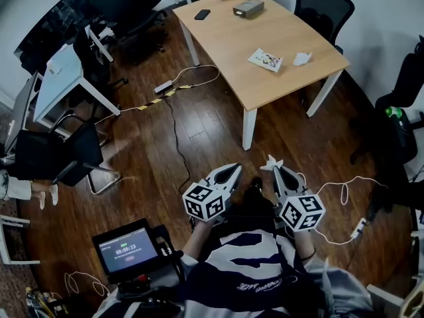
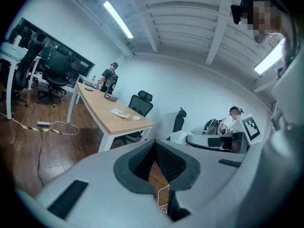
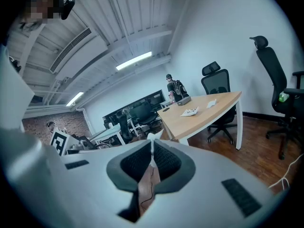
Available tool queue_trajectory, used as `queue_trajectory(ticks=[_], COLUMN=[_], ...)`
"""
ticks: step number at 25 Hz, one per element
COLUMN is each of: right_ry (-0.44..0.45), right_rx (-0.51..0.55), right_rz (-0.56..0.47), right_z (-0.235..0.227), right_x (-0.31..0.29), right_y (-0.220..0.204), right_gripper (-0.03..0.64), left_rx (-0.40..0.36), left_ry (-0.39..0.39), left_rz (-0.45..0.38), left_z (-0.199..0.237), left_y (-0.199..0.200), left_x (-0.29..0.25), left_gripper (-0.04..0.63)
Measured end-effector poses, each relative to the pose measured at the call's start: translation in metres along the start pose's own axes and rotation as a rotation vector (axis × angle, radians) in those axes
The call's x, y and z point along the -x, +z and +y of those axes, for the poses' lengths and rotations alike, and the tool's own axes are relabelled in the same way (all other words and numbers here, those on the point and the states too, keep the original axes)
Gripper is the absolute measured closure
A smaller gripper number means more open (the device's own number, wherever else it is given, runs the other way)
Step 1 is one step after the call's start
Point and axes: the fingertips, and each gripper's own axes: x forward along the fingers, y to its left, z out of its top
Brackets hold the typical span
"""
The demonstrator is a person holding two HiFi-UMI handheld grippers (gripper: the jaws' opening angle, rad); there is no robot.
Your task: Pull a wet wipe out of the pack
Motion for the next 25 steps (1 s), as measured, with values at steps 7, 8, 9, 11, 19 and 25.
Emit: queue_trajectory(ticks=[7,8,9,11,19,25], right_ry=[0.005,0.003,0.0,-0.009,-0.035,-0.041], right_rx=[0.005,0.007,0.009,0.011,0.016,0.013], right_rz=[0.001,-0.001,-0.003,-0.01,-0.023,-0.021], right_z=[0.0,0.001,0.002,0.002,-0.004,-0.003], right_x=[-0.004,-0.002,0.002,0.011,0.031,0.026], right_y=[0.001,0.0,-0.001,-0.003,-0.01,-0.007], right_gripper=[0.613,0.612,0.612,0.612,0.614,0.614], left_rx=[0.002,0.0,-0.004,-0.01,-0.028,-0.021], left_ry=[0.009,0.006,0.002,-0.013,-0.059,-0.04], left_rz=[-0.028,-0.031,-0.031,-0.025,0.002,-0.005], left_z=[0.005,0.003,0.001,-0.006,-0.028,-0.019], left_y=[0.011,0.012,0.012,0.01,-0.004,0.002], left_x=[-0.001,-0.002,-0.002,-0.002,-0.007,-0.002], left_gripper=[0.592,0.592,0.592,0.592,0.592,0.592])
